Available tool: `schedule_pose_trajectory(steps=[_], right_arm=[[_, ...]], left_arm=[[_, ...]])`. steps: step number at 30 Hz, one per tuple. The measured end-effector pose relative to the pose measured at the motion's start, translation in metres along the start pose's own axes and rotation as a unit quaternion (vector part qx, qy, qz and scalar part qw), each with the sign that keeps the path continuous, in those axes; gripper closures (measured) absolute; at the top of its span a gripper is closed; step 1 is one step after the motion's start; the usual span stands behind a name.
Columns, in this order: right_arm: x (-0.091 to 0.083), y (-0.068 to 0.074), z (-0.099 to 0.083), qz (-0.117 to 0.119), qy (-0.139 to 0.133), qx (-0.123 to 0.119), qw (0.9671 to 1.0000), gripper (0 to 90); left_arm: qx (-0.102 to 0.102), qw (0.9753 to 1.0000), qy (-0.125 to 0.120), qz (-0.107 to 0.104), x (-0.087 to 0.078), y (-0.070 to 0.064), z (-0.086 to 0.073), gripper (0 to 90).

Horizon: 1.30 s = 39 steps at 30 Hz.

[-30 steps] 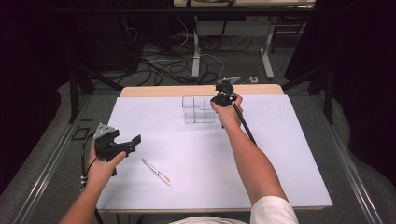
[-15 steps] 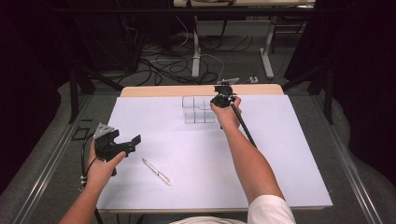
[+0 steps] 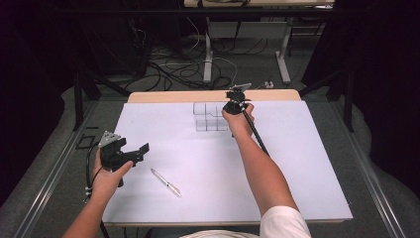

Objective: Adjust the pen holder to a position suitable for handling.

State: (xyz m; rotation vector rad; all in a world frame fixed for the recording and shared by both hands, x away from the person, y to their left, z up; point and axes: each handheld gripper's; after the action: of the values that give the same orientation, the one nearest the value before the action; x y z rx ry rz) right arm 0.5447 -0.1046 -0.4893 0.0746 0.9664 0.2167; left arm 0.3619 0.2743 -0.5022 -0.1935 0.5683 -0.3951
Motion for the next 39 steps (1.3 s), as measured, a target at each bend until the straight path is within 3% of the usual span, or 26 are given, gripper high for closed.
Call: schedule_pose_trajectory(steps=[5, 18, 39], right_arm=[[-0.0022, 0.0003, 0.0016, -0.008, 0.003, 0.011, 0.9999, 82.7], [-0.0034, 0.0063, 0.0036, -0.030, 0.007, 0.010, 0.9995, 84.7], [-0.0074, 0.0070, 0.0018, -0.039, 0.003, 0.011, 0.9992, 85.2]], left_arm=[[-0.002, 1.0000, -0.003, -0.001, 0.0002, -0.0007, 0.0000, 2.8], [0.001, 1.0000, -0.001, -0.005, 0.0016, -0.0018, -0.0005, 2.8], [0.002, 1.0000, 0.000, -0.004, 0.0022, -0.0006, -0.0004, 2.8]])
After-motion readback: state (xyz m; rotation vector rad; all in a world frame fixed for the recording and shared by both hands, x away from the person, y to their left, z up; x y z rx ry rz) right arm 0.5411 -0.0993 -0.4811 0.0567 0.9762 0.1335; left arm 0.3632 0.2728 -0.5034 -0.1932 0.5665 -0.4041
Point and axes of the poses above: each handheld gripper's, and its own axes: x roughly forward along the jaws, z roughly out of its top, y roughly to its left, and after that the axes turned 8 degrees about -x, right-handed
